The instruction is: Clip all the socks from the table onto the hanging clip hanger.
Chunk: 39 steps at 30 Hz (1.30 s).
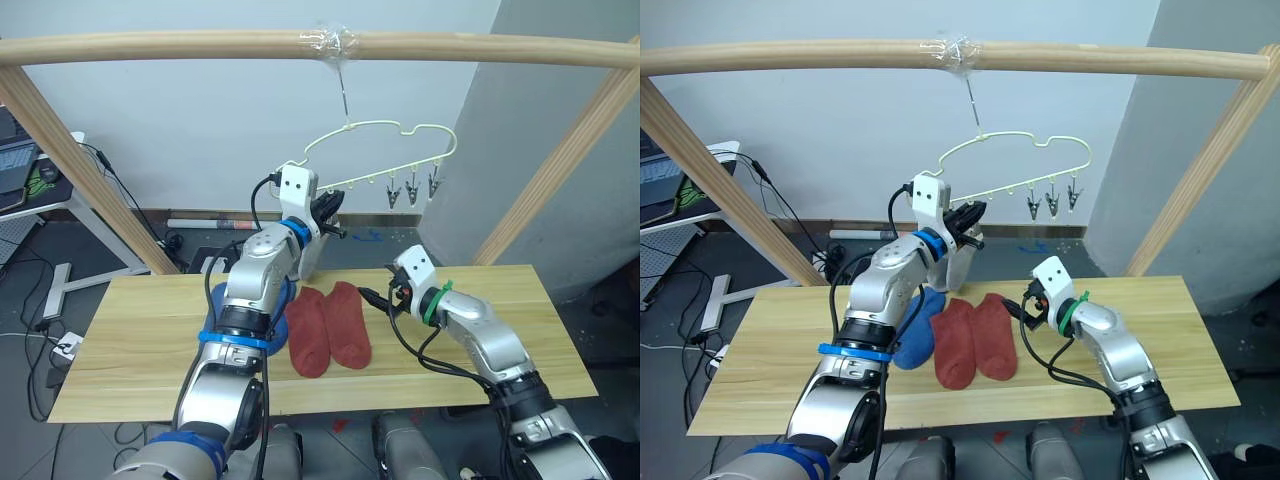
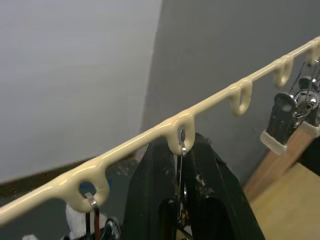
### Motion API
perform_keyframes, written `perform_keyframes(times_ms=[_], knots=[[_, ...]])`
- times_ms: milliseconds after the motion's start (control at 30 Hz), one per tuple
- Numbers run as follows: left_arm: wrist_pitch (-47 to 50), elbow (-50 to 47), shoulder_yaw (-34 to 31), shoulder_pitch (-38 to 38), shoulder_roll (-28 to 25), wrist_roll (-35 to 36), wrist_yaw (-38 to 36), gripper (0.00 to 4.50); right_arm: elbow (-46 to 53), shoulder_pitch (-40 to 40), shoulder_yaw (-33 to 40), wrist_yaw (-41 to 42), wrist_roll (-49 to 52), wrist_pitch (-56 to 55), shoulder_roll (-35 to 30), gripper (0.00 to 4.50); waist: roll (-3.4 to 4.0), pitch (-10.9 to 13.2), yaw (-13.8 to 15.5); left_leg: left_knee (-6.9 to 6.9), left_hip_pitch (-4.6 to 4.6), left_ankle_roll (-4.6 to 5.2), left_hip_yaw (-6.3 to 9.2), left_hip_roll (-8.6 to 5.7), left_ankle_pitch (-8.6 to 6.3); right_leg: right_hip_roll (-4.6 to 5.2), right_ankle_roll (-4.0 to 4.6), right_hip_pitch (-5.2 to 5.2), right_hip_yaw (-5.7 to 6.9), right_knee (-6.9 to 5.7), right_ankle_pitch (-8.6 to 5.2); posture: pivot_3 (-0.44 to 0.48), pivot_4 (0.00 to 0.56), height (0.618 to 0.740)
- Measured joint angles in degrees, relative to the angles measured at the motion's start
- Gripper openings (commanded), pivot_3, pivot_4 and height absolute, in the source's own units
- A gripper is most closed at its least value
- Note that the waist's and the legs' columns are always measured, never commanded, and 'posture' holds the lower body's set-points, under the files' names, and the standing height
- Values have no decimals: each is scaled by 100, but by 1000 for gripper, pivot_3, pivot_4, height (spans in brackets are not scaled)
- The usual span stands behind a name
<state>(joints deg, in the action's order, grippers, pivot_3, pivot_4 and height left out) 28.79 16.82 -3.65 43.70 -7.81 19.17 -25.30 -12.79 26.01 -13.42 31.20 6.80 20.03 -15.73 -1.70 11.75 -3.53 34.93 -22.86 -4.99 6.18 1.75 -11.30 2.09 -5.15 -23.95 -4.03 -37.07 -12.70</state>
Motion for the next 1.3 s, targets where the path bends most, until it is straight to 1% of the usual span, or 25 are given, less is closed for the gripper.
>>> perform_keyframes(times_ms=[33, 67, 100, 167, 200, 233, 333, 433, 533, 633, 700, 800, 900, 967, 1000, 1067, 1133, 1200, 1300], knots=[[428, -167, -96, 9, -53, 214, -39, 2, -332, 151, -51, -3, -108, -118, 127, 4500, 0, 0, 3, -1, 1, 1, 4, 0, 1, 0, 0, 1, 2, -1, 0, 26, 166, 740], [683, -275, -148, 21, -107, 350, -48, 2, -559, 248, -107, -4, -155, -205, 215, 4500, 0, 0, 6, -2, 0, 1, 5, 0, 1, -1, 1, 1, 3, 0, 0, 26, 166, 740], [977, -388, -211, 33, -168, 495, -56, 2, -841, 335, -155, -2, -236, -320, 340, 4500, 0, 0, 9, -3, -1, 1, 6, 0, 0, -1, 2, 2, 3, 1, -1, 59, 165, 740], [1375, -550, -319, 49, -235, 702, -56, 2, -1305, 418, -243, -1, -357, -506, 519, 4500, 0, 0, 27, -5, -6, 1, 6, 0, 0, 0, 2, 1, 3, 9, -1, 59, 165, 740], [1481, -589, -349, 49, -264, 761, -50, 2, -1509, 440, -237, -4, -360, -576, 621, 4500, 0, 0, 31, -5, -8, 0, 5, 0, -1, 1, 3, 1, 3, 11, 0, 59, 165, 740], [1548, -606, -362, 50, -322, 783, -31, 2, -1790, 484, -176, -19, -340, -637, 771, 4500, 0, 0, 37, -6, -8, 0, 5, 0, -1, 1, 4, 1, 3, 12, 0, 80, 160, 740], [1614, -707, -392, 0, -469, 793, -52, 2, -2559, 602, -158, -19, -400, -936, 1108, 4500, 0, 0, 60, -8, -5, 0, 5, 0, -1, 1, 5, 1, 3, 11, 0, 81, 155, 740], [1738, -863, -362, -67, -627, 859, -149, 2, -3271, 685, -390, -17, -771, -1141, 1171, 4500, 0, 0, 60, -7, -1, 0, 5, 0, 0, 1, 4, 2, 3, 7, 0, 81, 155, 740], [1853, -939, -384, -101, -658, 928, -161, 0, -3570, 819, -468, -65, -1026, -1394, 1162, 3859, -1, -1, 63, -4, 20, -1, 6, 0, 0, 1, 2, 28, 4, 8, 1, 88, 151, 740], [1921, -933, -475, -100, -600, 1012, -120, 0, -3776, 843, -466, -213, -1210, -1651, 1075, 2817, -1, -2, 64, -4, 38, -1, 7, 0, 0, 1, 3, 47, 5, 10, 0, 88, 151, 740], [1937, -926, -536, -100, -600, 1026, -111, 0, -3755, 791, -469, -160, -1250, -1787, 934, 2127, -1, -2, 69, -4, 40, -1, 8, 0, 0, 1, 2, 51, 5, 11, 0, 78, 147, 740], [1945, -917, -569, -100, -616, 1027, -146, 0, -3436, 538, -472, 29, -1281, -1889, 682, 999, -1, -5, 76, -5, 40, -1, 8, 0, 0, 1, 2, 53, 5, 15, 0, 78, 147, 740], [1949, -910, -567, -100, -619, 1027, -167, 0, -3199, 365, -484, 170, -1296, -1917, 531, 23, -1, -5, 74, -5, 43, -1, 8, 0, 0, 1, 2, 53, 5, 13, 0, 78, 147, 740], [1951, -906, -566, -100, -616, 1027, -174, 0, -3029, 265, -513, 243, -1355, -1914, 441, 23, -1, -5, 74, -4, 44, -1, 8, 0, 0, 1, 2, 53, 5, 12, 0, 78, 147, 740], [1951, -901, -568, -99, -620, 1027, -176, 0, -2925, 191, -520, 270, -1356, -1926, 378, 23, -2, -5, 74, -4, 44, -1, 8, 0, 0, 1, 2, 54, 5, 12, 0, 54, 150, 740], [2055, -861, -605, -63, -594, 1165, -188, 0, -2282, -197, -631, 420, -1502, -2173, -21, 23, 0, -4, 109, -3, 36, -2, 8, -3, -1, 4, 1, 52, 5, 17, -1, 54, 150, 740], [2319, -786, -844, -21, -580, 1428, -171, 0, -1587, -513, -751, 528, -1749, -2640, -581, 23, 0, -3, 110, -1, 21, -2, 3, -5, -2, 6, -2, 40, 3, 21, -1, 54, 150, 740], [2527, -743, -1017, -1, -580, 1603, -145, 0, -1044, -526, -763, 537, -1949, -2994, -923, 23, -1, -4, 43, -3, 26, -2, 2, -4, -2, 6, -2, 38, 2, 20, -1, 44, 155, 740], [2904, -676, -1112, 116, -530, 1872, -77, 0, -302, -512, -757, 365, -2272, -3499, -1196, 23, -2, -3, 18, -6, 30, -2, 10, 0, -1, 0, 0, 37, 7, 13, -2, 44, 155, 740]])
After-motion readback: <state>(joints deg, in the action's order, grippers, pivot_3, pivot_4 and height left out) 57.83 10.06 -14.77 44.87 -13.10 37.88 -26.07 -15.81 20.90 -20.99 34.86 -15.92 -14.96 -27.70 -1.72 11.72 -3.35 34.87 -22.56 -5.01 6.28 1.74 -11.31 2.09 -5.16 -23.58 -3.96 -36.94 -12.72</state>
